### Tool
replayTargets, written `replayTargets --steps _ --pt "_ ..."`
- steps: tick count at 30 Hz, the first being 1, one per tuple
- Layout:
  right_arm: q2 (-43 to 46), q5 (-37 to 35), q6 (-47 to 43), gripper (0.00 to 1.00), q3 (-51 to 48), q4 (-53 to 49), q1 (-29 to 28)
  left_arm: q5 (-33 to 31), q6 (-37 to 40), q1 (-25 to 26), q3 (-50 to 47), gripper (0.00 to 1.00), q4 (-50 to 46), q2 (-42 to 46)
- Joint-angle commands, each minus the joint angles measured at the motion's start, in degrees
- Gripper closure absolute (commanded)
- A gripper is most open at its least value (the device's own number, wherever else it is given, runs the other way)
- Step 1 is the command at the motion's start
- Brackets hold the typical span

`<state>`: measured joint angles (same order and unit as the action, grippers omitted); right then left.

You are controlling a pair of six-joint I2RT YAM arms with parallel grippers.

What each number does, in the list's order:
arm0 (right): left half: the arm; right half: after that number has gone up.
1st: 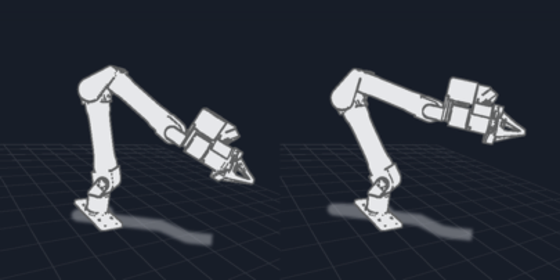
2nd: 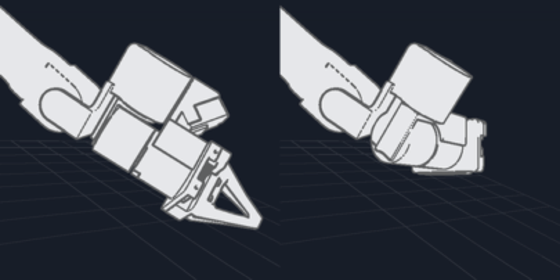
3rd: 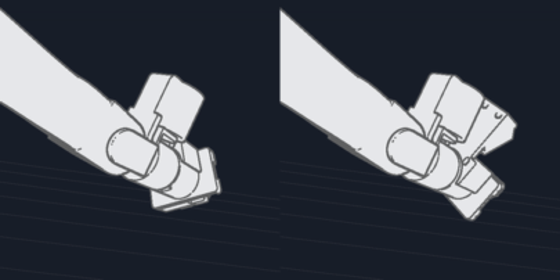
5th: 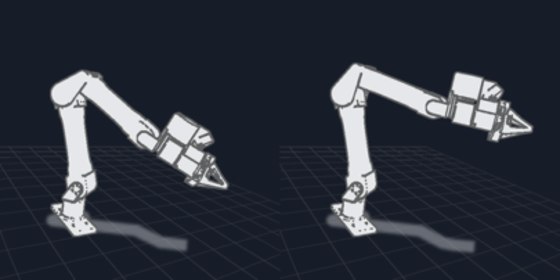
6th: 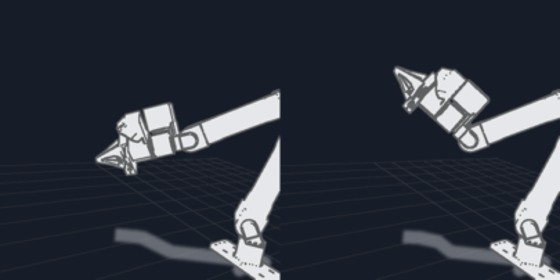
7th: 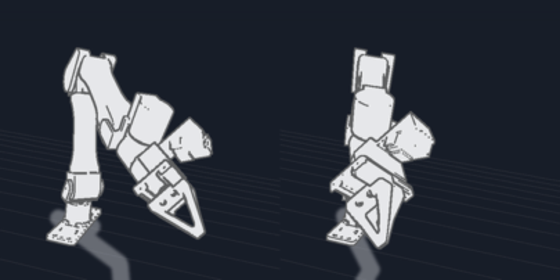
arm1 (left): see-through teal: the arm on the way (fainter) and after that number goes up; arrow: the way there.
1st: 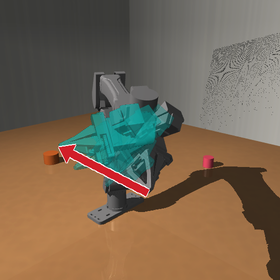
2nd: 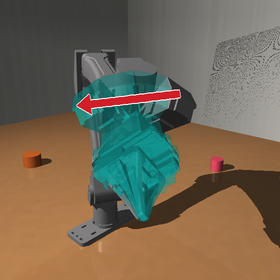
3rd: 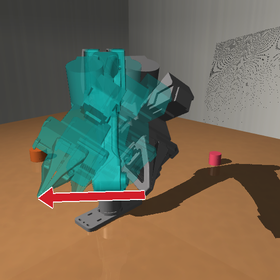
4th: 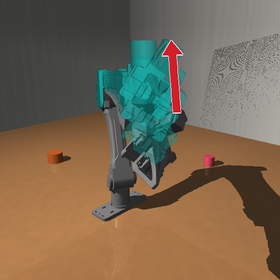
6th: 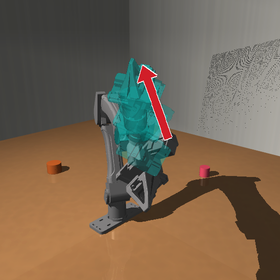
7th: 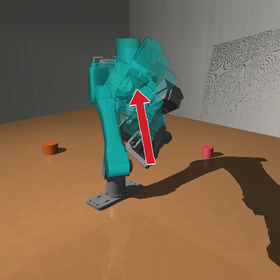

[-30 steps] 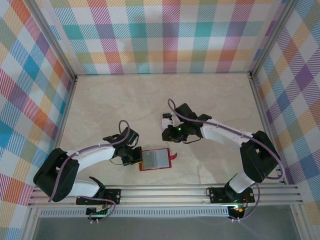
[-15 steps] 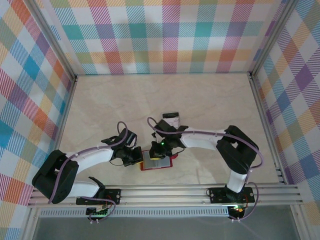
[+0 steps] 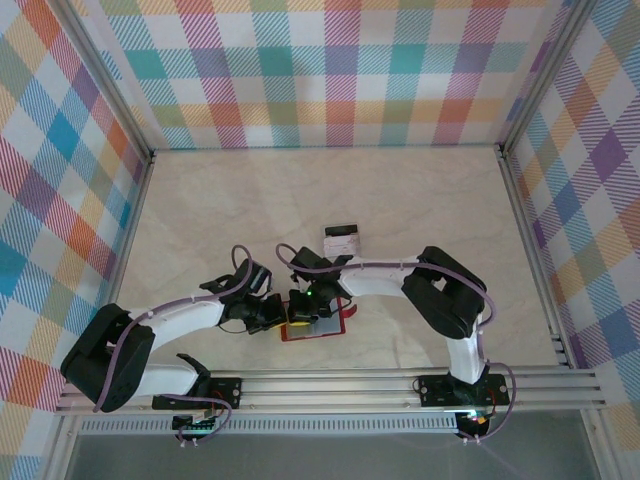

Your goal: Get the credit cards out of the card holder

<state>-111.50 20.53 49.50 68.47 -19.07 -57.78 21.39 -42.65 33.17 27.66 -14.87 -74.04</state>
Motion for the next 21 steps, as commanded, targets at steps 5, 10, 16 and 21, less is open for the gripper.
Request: replayTargets --steps 5,10,16,21 --pt "-0.75 -8.70 -1.37 0.85 2.76 -11.69 -1.26 0.39 -0.12 -0.47 -1.91 1.00 -1.56 -0.95" --pt "0.99 -12.22 -2.33 0.77 3.55 -16.76 -1.33 0.32 0.11 -0.47 -1.65 1.00 -1.56 -1.30" --pt "2.48 -15.06 -3.81 0.65 5.04 -20.93 -1.33 0.35 0.54 -0.47 -1.29 1.00 -1.53 -1.97" --pt "3.54 -18.85 -4.74 0.57 6.23 -24.88 -1.38 0.67 0.72 -0.47 -1.12 1.00 -1.55 -2.53"
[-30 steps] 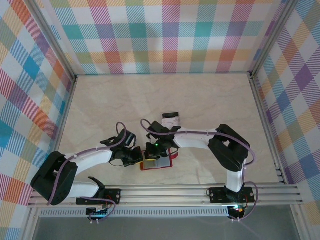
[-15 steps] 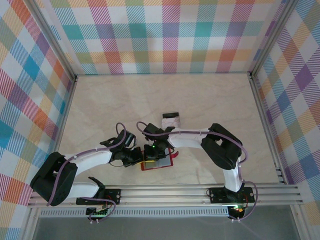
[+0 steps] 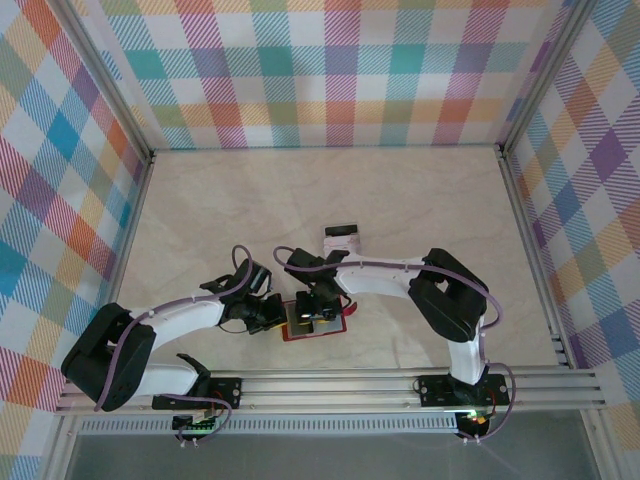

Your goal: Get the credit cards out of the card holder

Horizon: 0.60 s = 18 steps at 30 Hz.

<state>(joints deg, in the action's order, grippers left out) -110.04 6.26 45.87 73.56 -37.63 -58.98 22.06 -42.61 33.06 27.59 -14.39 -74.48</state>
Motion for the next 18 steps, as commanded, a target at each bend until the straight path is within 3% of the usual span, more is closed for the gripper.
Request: replayTargets --steps 1,18 --pt "2.31 -5.33 -1.26 0.56 1.28 -7.00 -0.18 0.00 0.68 -0.36 -0.96 1.00 -1.97 -2.15" --pt "3.62 -17.65 -2.19 0.53 1.63 -15.95 0.14 -0.18 1.74 -0.36 1.03 1.00 -3.33 -2.67"
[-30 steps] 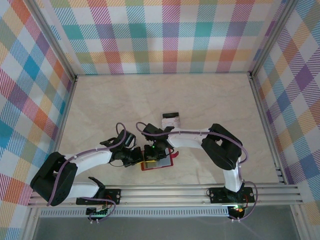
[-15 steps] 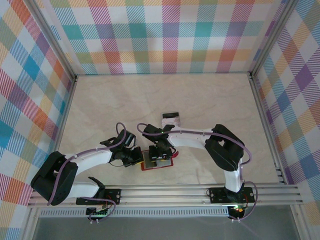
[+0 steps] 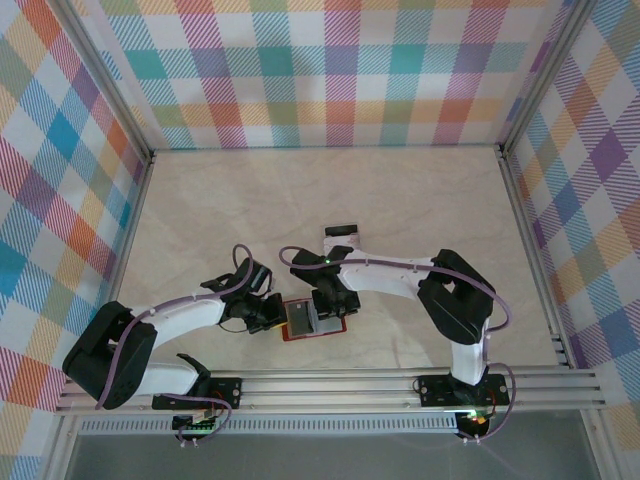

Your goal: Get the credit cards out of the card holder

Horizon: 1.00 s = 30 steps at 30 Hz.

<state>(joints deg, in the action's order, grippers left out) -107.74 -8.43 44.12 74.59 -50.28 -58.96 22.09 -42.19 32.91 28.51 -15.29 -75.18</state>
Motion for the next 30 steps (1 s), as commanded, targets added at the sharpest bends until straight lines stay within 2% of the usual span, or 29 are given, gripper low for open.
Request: replayTargets --steps 1,6,14,22,30 --pt "1.33 -3.43 -0.35 0.53 0.51 -3.72 0.20 -0.18 1.50 -0.21 0.37 1.00 -2.73 -1.91" --pt "3.21 -4.00 -0.43 0.55 0.27 -3.81 0.30 -0.38 2.08 -0.21 2.18 1.00 -4.75 -0.99" --pt "7.61 11.53 1.17 0.62 -5.24 12.36 1.19 -0.67 2.50 -0.21 5.79 1.00 -8.96 2.31" --pt "4.42 21.39 2.55 0.90 -6.04 21.52 1.45 2.22 0.26 -0.13 5.71 1.00 -6.53 3.36" --pt "0.08 22.74 2.12 0.91 -4.23 22.34 1.76 5.64 -1.88 -0.03 2.80 1.00 1.17 0.08"
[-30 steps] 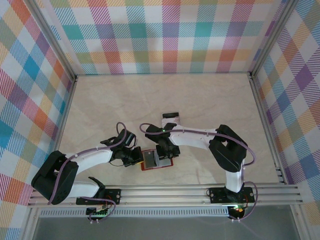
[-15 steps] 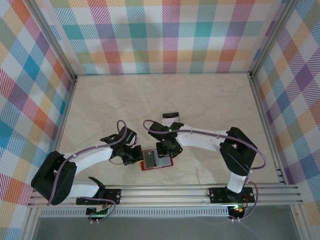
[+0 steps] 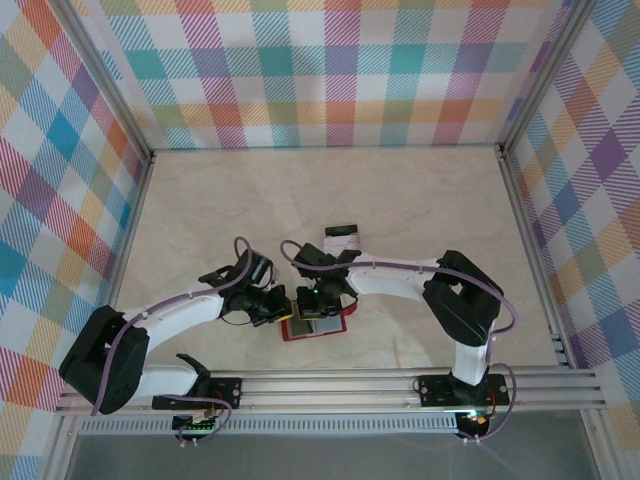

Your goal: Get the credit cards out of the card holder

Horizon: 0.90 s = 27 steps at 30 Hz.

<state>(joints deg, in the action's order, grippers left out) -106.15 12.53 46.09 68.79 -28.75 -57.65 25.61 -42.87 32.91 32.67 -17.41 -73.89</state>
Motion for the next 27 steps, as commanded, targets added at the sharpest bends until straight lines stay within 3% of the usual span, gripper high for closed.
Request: replayTargets --steps 1,22,27 --pt "-1.93 1.64 0.11 0.91 1.77 0.81 0.56 2.24 -1.23 -0.03 -1.53 1.00 3.51 -1.59" --pt "-3.29 -5.31 -1.66 0.74 2.44 -6.17 0.53 -2.43 2.97 -0.03 -1.51 1.00 -3.77 -6.51" --pt "-3.02 -3.28 -1.81 0.73 1.38 -3.52 0.68 -2.27 2.96 -0.03 -1.38 1.00 -3.45 -6.77"
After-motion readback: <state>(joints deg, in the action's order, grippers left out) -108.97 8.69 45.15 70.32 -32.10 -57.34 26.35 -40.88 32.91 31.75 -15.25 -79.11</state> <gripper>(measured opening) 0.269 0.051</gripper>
